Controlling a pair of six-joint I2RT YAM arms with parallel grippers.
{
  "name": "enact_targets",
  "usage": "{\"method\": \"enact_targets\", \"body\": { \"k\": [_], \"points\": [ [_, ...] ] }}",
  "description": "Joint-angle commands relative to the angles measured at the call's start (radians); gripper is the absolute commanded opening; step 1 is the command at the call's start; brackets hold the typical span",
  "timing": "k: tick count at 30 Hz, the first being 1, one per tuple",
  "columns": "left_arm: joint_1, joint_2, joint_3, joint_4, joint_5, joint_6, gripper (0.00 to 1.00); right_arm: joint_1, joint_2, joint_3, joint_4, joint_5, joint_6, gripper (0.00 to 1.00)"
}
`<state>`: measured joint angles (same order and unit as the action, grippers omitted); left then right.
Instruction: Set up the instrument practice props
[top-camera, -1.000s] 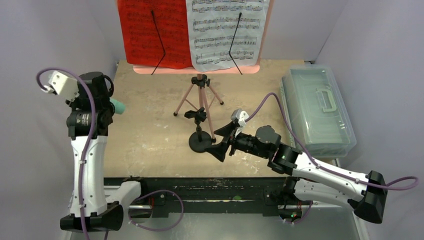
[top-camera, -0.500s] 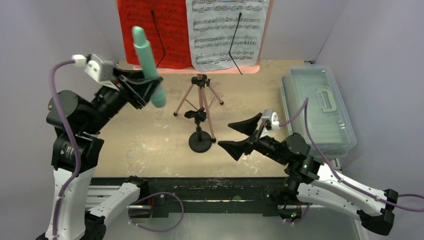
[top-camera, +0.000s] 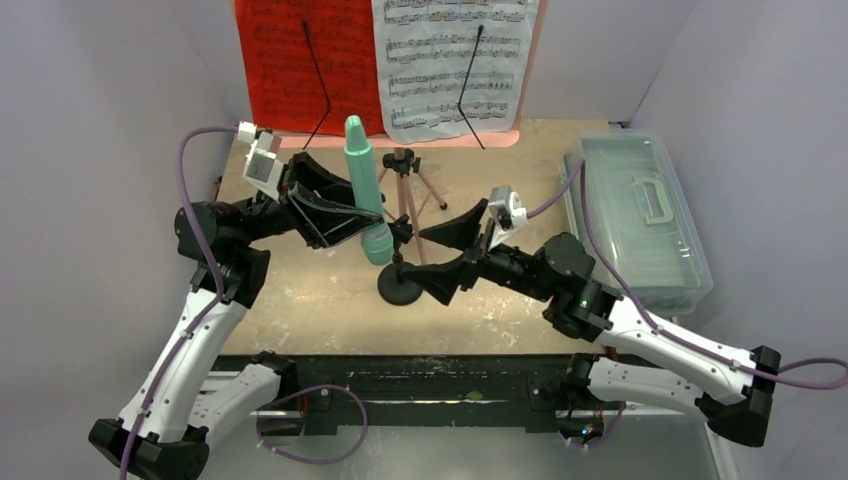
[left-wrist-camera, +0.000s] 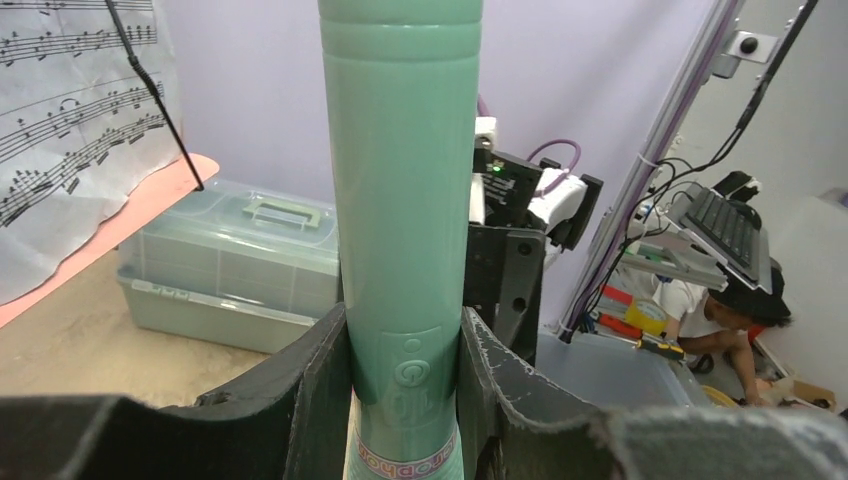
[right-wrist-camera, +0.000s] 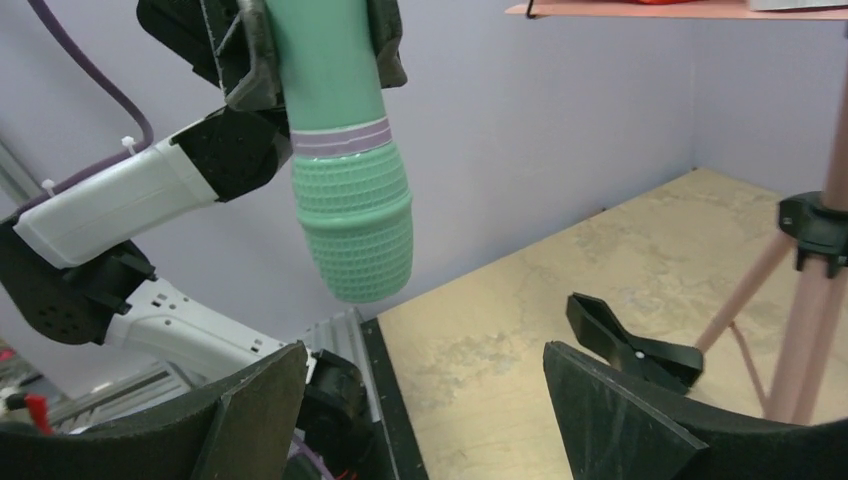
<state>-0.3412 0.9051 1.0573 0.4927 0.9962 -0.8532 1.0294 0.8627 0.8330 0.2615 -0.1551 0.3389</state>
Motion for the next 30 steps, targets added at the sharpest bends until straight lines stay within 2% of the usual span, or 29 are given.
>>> {"method": "enact_targets", "body": {
  "k": [1, 4, 9, 17, 20, 30],
  "points": [
    [-0.004, -0.052, -0.025, 0.137, -0.028, -0.08, 0.0, 0.001, 0.095, 0.093, 0.105, -0.068, 0.075, 0.92],
    [-0.005, -0.069, -0.059, 0.128, -0.069, -0.082, 0.0, 0.001, 0.143, 0.078, 0.212, -0.048, 0.135, 0.92],
    [-0.005, -0.065, -0.099, 0.115, -0.102, -0.119, 0.0, 0.011, 0.225, 0.087, 0.373, -0.121, 0.212, 0.91],
    [-0.005, -0.078, -0.121, 0.077, -0.125, -0.101, 0.0, 0.043, 0.258, 0.069, 0.47, -0.165, 0.24, 0.9],
    [-0.005, -0.07, -0.139, 0.136, -0.125, -0.138, 0.0, 0.05, 0.268, 0.064, 0.497, -0.158, 0.25, 0.89],
    [-0.009, -0.072, -0.19, 0.307, -0.173, -0.253, 0.0, 0.066, 0.328, 0.092, 0.483, -0.071, 0.224, 0.77]
  ]
}}
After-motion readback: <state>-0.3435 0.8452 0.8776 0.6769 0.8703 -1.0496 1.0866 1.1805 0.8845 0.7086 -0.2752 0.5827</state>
